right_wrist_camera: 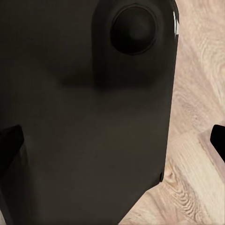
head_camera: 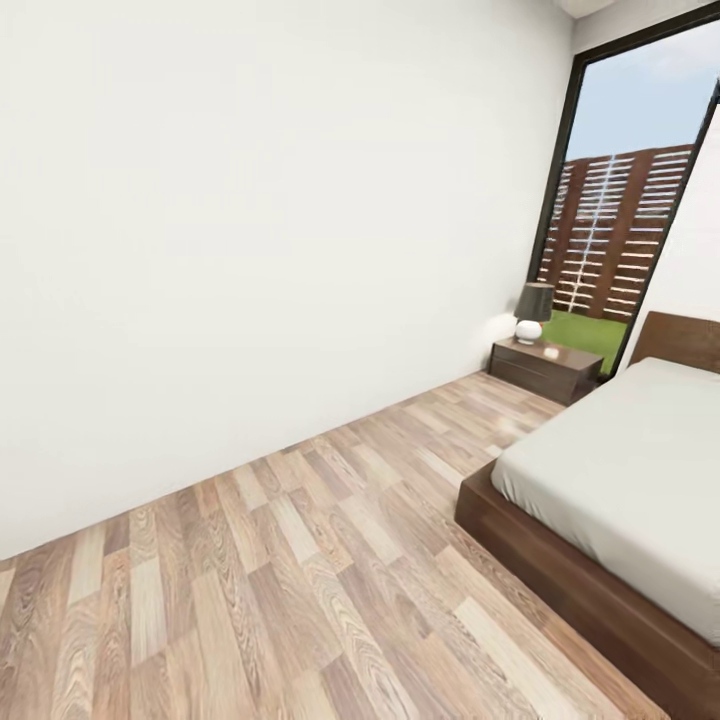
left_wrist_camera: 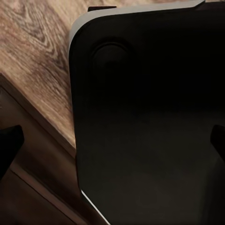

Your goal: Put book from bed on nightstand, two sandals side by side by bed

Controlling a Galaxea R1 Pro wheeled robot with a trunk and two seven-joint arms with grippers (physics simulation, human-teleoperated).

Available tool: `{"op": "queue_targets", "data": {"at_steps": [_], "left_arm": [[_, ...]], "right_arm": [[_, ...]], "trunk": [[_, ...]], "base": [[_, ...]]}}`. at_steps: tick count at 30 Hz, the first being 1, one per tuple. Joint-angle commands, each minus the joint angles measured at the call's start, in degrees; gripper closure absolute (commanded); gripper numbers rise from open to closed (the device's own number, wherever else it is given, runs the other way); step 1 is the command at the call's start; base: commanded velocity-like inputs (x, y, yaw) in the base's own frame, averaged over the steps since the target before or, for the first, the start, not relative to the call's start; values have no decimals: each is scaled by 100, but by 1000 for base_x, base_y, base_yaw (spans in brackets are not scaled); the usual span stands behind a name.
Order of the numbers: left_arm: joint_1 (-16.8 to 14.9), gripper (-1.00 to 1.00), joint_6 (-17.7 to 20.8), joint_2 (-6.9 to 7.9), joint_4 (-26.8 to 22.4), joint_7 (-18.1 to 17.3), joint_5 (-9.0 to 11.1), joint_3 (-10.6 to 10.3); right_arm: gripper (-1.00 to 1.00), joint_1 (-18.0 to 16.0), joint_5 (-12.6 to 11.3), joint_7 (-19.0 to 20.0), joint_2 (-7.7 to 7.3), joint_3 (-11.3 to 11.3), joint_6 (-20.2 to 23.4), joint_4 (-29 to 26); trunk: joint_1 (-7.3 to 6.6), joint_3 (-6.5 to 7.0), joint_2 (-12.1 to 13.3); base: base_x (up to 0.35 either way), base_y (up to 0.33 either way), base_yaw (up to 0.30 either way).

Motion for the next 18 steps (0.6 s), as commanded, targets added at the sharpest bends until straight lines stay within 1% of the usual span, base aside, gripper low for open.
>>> {"op": "queue_targets", "data": {"at_steps": [1,4,8,18], "left_arm": [[-3,-100,-20,1,3,1,-5,-6],[-4,-100,-20,1,0,1,-5,-6],[-3,-100,-19,1,-2,1,-5,-6],[-3,-100,-19,1,-6,1,-5,-9]], "right_arm": [[-100,3,-2,2,0,2,-8,-9],[-100,3,-2,2,0,2,-8,-9],[-100,3,-2,2,0,2,-7,-9],[-100,3,-2,2,0,2,-8,-9]], "trunk": [[0,-4,-2],[0,-4,-2],[0,-4,-2],[0,-4,-2]], "base": [[0,3,-215],[0,2,-185],[0,1,-102],[15,0,-32]]}}
